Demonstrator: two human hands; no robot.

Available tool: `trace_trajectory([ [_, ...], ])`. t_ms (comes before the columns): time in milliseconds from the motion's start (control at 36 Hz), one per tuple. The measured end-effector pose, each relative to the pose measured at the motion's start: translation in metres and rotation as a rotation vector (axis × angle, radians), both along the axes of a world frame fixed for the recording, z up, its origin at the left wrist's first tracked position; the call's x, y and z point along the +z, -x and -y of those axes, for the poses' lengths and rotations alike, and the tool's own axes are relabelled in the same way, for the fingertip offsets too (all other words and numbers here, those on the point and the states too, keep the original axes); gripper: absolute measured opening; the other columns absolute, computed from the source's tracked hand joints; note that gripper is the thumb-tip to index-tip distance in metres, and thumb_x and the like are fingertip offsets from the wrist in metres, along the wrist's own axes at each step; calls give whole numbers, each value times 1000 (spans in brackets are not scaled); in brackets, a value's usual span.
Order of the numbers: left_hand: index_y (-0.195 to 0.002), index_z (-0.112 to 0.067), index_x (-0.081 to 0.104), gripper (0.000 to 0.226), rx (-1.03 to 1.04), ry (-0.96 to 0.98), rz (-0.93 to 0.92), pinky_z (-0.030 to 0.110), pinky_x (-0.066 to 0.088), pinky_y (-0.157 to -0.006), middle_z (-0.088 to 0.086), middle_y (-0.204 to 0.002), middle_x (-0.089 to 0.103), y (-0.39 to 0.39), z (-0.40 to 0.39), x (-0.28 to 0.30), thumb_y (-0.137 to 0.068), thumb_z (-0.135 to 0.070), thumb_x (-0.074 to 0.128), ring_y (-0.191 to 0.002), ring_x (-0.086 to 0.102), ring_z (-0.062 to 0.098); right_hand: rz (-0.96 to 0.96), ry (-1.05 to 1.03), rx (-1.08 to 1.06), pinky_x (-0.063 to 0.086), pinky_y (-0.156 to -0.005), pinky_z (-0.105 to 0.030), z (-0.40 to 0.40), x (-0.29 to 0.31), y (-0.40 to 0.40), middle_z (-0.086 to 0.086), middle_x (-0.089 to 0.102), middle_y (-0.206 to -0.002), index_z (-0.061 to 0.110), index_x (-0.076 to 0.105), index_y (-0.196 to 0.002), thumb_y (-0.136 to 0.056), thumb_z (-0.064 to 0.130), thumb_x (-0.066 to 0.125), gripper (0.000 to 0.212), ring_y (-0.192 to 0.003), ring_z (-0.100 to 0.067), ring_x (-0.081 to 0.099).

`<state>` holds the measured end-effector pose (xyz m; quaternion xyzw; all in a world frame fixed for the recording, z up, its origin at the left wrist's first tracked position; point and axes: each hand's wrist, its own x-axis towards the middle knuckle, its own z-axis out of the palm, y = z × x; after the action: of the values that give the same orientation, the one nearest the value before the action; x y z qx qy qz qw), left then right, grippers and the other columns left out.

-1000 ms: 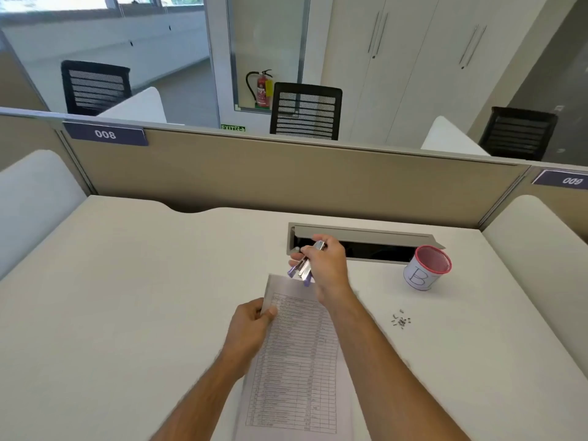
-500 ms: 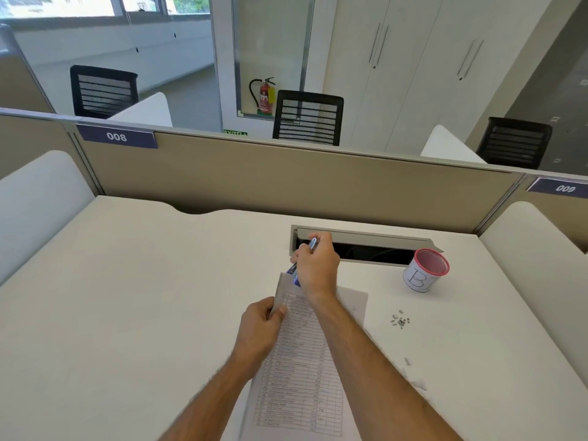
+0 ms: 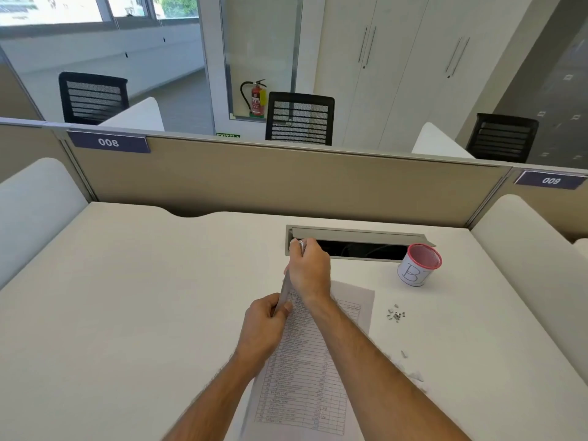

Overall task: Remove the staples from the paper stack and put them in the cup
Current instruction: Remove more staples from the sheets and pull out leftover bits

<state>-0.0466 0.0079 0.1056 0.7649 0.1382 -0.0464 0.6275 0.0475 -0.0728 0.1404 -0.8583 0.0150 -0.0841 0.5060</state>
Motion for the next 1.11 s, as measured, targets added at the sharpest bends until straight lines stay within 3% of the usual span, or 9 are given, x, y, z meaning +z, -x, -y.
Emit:
trace_trajectory([
  [194,-95,-14,77,22,14,0,-1,55,62,-84,6,-88,80,4,2,0,-105,-23,59,-85,77,31,-15,40,-55,55,-56,-40,1,-4,-3,-2,65,-66,21,47,-72,-106,41,39,40,-65,-24,68],
  [389,-94,-14,78,23,17,24,-7,50,63,-84,2,-86,81,7,6,1,-105,-21,59,-83,78,25,-20,62,-109,34,-49,-27,2,-8,-3,6,48,-60,18,45,-69,-107,36,40,42,-53,-8,42],
  [694,-90,-15,78,24,21,28,5,56,61,-85,7,-87,80,3,9,2,-105,-21,59,-86,76,32,-5,64,-105,38,-48,-29,1,-6,-10,2,57,-61,12,54,-76,-106,37,37,43,-53,-13,50],
  [861,-94,-15,78,22,20,36,1,53,62,-85,3,-87,81,3,9,2,-105,-20,59,-83,78,26,-11,40,-111,53,-52,-38,-3,-7,-16,-5,66,-61,16,51,-69,-102,42,32,46,-57,-24,66],
  [1000,-93,-13,78,23,21,38,-2,56,61,-85,7,-87,80,1,11,2,-104,-22,59,-86,76,33,11,41,-127,39,-49,-31,-3,-5,-17,3,53,-59,14,50,-70,-105,38,36,44,-52,-15,50],
  [1111,-90,-13,78,24,29,29,3,53,61,-83,7,-85,79,0,11,1,-104,-22,60,-85,76,33,10,16,-135,45,-50,-35,-5,-6,-17,3,56,-61,12,53,-75,-104,40,35,44,-53,-16,53],
])
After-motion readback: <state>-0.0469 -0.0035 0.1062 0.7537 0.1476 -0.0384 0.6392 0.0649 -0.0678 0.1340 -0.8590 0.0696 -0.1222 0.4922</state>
